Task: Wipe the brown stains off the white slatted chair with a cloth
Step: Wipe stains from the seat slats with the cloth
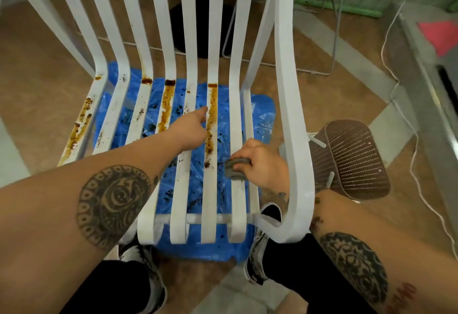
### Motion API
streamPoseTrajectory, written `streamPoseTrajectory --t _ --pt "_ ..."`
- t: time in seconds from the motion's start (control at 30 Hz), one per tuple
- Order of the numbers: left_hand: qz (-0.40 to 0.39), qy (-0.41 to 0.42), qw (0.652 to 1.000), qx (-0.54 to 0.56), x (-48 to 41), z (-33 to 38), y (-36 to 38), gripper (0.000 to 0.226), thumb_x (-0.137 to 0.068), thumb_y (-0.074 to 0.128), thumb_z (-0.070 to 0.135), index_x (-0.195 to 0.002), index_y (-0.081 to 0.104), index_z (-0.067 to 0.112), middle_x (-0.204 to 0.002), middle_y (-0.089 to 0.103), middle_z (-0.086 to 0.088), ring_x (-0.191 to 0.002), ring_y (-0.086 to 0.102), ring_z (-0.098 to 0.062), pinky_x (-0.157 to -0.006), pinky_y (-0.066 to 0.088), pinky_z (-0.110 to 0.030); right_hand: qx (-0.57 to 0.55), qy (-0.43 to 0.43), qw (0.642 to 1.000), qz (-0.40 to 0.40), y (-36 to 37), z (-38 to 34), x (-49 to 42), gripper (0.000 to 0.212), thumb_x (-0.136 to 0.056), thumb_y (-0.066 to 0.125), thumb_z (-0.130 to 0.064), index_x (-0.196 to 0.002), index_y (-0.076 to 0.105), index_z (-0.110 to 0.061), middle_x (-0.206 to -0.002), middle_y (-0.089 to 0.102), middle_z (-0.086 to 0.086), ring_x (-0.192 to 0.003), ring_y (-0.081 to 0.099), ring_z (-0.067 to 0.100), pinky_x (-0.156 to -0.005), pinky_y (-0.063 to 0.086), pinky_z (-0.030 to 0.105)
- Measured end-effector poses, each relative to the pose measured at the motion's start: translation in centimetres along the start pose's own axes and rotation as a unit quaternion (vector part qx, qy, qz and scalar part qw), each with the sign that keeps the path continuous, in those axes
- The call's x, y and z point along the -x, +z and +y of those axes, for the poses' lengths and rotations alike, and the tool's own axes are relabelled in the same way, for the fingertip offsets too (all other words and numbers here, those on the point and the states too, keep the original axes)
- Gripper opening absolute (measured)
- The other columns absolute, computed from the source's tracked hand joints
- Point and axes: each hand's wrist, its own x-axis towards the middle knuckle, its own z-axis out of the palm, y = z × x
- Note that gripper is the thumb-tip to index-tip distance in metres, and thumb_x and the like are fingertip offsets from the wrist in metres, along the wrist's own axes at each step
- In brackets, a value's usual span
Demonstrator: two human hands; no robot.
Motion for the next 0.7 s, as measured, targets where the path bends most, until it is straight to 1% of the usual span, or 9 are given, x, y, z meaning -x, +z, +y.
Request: streamPoseTrajectory --t 0.13,0.17,0.27,0.33,0.4,0.47,0.53,0.63,0.7 --pt "0.008 0.0 1.0 -0.002 0.3 0.1 0.3 0.077 -0.098 0.04 -0.002 -0.161 0.011 0.03 -0.163 0.031 0.002 -0.072 0.062 -0.017 -0.052 0.044 -0.029 0.056 -0.05 0.983 -0.166 -2.4 0.7 -0.2 0.023 -0.089 0.071 -0.016 -0.112 0.077 -0.016 -0.108 0.062 0.004 -0.102 0.06 0.02 -0.095 0.048 0.033" --pt "0.011 0.0 1.0 -0.004 0.5 0.1 0.4 0.076 -0.098 0.04 -0.001 -0.161 0.01 0.03 -0.163 0.031 0.002 -0.07 0.06 -0.018 -0.054 0.045 -0.03 0.063 -0.052 0.981 -0.178 -3.0 0.8 -0.3 0.023 -0.089 0.071 -0.016 -0.112 0.077 -0.017 -0.108 0.062 0.002 -0.102 0.06 0.019 -0.096 0.049 0.035" --pt "0.021 0.001 1.0 -0.02 0.9 0.1 0.4 0.075 -0.099 0.039 -0.001 -0.161 0.01 0.03 -0.163 0.031 0.003 -0.067 0.059 -0.02 -0.052 0.046 -0.03 0.026 -0.076 0.995 -0.066 -2.9 0.9 -0.4 0.022 -0.089 0.07 -0.012 -0.11 0.078 -0.017 -0.105 0.061 0.001 -0.098 0.06 0.017 -0.092 0.048 0.03" --pt "0.025 0.009 0.999 -0.024 1.3 0.2 0.6 0.075 -0.099 0.04 -0.001 -0.161 0.011 0.029 -0.162 0.032 0.002 -0.077 0.065 -0.022 -0.054 0.048 -0.031 0.001 -0.102 0.994 -0.032 -1.5 0.3 0.2 0.023 -0.088 0.073 -0.013 -0.11 0.078 -0.018 -0.101 0.061 0.003 -0.094 0.059 0.016 -0.087 0.047 0.026" --pt "0.02 0.007 1.0 -0.023 1.6 0.2 0.7 0.077 -0.097 0.04 -0.003 -0.161 0.011 0.029 -0.162 0.032 0.002 -0.088 0.068 -0.024 -0.055 0.05 -0.031 -0.008 -0.098 0.995 -0.032 -0.1 0.3 0.9 0.024 -0.087 0.075 -0.017 -0.111 0.078 -0.02 -0.098 0.059 0.003 -0.09 0.055 0.013 -0.082 0.044 0.024" --pt "0.017 0.003 1.0 -0.017 1.8 0.2 0.8 0.078 -0.097 0.039 -0.004 -0.161 0.01 0.03 -0.162 0.032 0.003 -0.078 0.066 -0.021 -0.05 0.045 -0.027 -0.018 -0.084 0.995 -0.054 0.2 0.5 1.8 0.026 -0.085 0.078 -0.02 -0.111 0.078 -0.021 -0.097 0.059 0.001 -0.088 0.055 0.011 -0.08 0.043 0.023" --pt "0.016 0.002 1.0 -0.015 1.9 0.2 0.7 0.078 -0.097 0.039 -0.003 -0.161 0.009 0.03 -0.162 0.032 0.003 -0.072 0.062 -0.017 -0.046 0.041 -0.024 -0.021 -0.093 0.989 -0.112 -0.3 0.4 2.5 0.027 -0.083 0.079 -0.022 -0.11 0.079 -0.023 -0.098 0.061 0.001 -0.089 0.058 0.013 -0.081 0.047 0.025" --pt "0.015 0.005 1.0 -0.025 1.9 0.1 0.7 0.076 -0.098 0.041 -0.001 -0.162 0.008 0.027 -0.162 0.032 0.002 -0.106 0.065 -0.027 -0.054 0.044 -0.02 0.016 -0.084 0.976 -0.202 -1.8 0.7 2.2 0.026 -0.085 0.077 -0.023 -0.11 0.078 -0.024 -0.101 0.06 -0.006 -0.096 0.059 0.011 -0.089 0.05 0.026" --pt "0.016 0.005 1.0 -0.026 1.9 0.1 0.5 0.076 -0.098 0.042 0.0 -0.162 0.008 0.026 -0.162 0.033 0.001 -0.121 0.059 -0.031 -0.061 0.047 -0.023 0.015 -0.063 0.988 -0.144 -2.6 1.1 1.5 0.025 -0.086 0.076 -0.021 -0.11 0.078 -0.026 -0.099 0.056 -0.011 -0.097 0.058 0.01 -0.091 0.047 0.025"
